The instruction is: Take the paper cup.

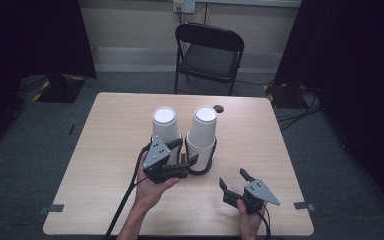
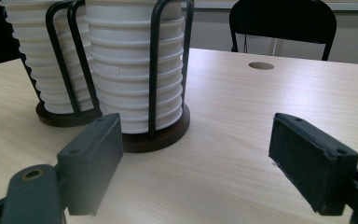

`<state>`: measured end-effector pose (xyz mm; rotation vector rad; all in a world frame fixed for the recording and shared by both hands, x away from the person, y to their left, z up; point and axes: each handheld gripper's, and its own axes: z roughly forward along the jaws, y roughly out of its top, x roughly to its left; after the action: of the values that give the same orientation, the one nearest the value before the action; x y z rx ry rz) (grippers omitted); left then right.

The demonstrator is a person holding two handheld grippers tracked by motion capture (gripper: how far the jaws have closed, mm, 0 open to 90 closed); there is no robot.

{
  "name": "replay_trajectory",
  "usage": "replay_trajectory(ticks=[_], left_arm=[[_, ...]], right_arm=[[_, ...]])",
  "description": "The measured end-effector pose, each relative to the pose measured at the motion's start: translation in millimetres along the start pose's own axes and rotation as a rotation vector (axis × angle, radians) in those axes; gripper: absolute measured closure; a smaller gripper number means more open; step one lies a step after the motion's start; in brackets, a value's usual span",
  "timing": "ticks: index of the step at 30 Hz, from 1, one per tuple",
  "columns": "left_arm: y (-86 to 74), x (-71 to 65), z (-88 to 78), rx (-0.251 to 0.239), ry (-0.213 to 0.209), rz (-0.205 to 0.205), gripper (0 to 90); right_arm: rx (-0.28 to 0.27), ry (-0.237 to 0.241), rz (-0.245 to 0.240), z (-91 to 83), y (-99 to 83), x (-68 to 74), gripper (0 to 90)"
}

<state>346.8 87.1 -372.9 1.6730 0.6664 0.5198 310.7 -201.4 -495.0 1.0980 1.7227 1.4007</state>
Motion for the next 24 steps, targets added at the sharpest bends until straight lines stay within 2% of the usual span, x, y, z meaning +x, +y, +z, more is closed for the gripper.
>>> replay_trajectory(ticks=[8, 12, 15, 21, 24], left_arm=[[9.5, 2.5, 6.4, -0.014, 0.013, -0.010, 25.9], [16.2, 0.7, 10.4, -0.014, 0.031, 0.017, 22.6], [21.7, 0.1, 12.4, -0.014, 0.019, 0.033, 22.4], [31.7, 0.1, 19.6, 0.006, 0.020, 0.040, 19.3], [34.7, 0.5, 24.3, 0.017, 0.041, 0.040, 19.2]], right_arm=[[-0.001, 0.000, 0.000, -0.1, 0.0, 0.0, 17.0], [0.000, 0.000, 0.001, -0.1, 0.0, 0.0, 17.0], [-0.002, 0.001, 0.002, -0.3, -0.1, 0.0, 17.0], [-0.002, 0.003, 0.000, -0.1, -0.1, -0.1, 17.0], [-0.002, 0.003, 0.001, -0.2, 0.0, -0.2, 17.0]])
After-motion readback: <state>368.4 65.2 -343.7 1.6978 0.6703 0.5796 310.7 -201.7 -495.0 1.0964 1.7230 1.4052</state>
